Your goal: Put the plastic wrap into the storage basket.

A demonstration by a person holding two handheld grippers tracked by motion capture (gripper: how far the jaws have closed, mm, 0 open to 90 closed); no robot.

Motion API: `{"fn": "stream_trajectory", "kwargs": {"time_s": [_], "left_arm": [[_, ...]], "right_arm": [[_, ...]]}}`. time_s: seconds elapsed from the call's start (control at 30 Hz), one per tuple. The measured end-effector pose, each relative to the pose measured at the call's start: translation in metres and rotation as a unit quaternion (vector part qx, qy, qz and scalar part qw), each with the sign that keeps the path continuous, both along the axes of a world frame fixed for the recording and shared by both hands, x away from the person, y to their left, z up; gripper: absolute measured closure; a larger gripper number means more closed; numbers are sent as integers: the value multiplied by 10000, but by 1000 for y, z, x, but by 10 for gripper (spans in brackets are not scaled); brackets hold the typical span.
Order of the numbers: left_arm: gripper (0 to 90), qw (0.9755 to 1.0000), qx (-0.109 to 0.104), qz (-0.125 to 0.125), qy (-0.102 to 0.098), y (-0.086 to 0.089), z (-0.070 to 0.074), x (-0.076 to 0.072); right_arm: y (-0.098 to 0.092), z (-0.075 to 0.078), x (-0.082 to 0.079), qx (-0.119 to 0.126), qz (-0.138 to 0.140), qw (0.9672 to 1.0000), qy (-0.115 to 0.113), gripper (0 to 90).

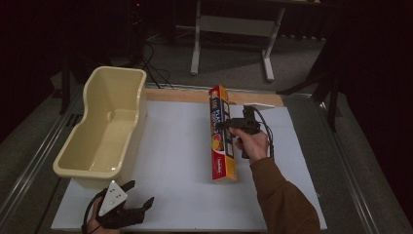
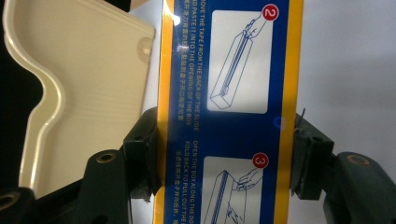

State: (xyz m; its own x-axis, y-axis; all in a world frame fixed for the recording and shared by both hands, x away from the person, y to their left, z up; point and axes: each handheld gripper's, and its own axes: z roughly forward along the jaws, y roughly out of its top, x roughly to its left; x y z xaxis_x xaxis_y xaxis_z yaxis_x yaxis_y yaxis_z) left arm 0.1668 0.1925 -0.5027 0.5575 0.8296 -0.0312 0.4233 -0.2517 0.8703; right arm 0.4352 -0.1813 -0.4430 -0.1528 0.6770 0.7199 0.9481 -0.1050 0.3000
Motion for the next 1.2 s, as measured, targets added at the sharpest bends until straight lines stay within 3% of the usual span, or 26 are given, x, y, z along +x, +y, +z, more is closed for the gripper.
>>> {"fn": "stream_trajectory", "kwargs": {"time_s": [0.47, 0.6, 1.0, 1.2], "left_arm": [[184, 10000, -2, 5, -5, 0, 0, 0], [184, 10000, 0, 4, -5, 1, 1, 0], [184, 10000, -22, 14, -35, 1, 1, -1], [184, 10000, -24, 14, -44, 2, 2, -1]], "right_arm": [[17, 1, -3, 686, 169, 9975, -44, 392], [25, 3, -5, 771, 248, 9967, -89, 392], [49, 7, -8, 1375, 268, 9901, -121, 393], [63, 9, -9, 1512, 326, 9879, -131, 392]]}}
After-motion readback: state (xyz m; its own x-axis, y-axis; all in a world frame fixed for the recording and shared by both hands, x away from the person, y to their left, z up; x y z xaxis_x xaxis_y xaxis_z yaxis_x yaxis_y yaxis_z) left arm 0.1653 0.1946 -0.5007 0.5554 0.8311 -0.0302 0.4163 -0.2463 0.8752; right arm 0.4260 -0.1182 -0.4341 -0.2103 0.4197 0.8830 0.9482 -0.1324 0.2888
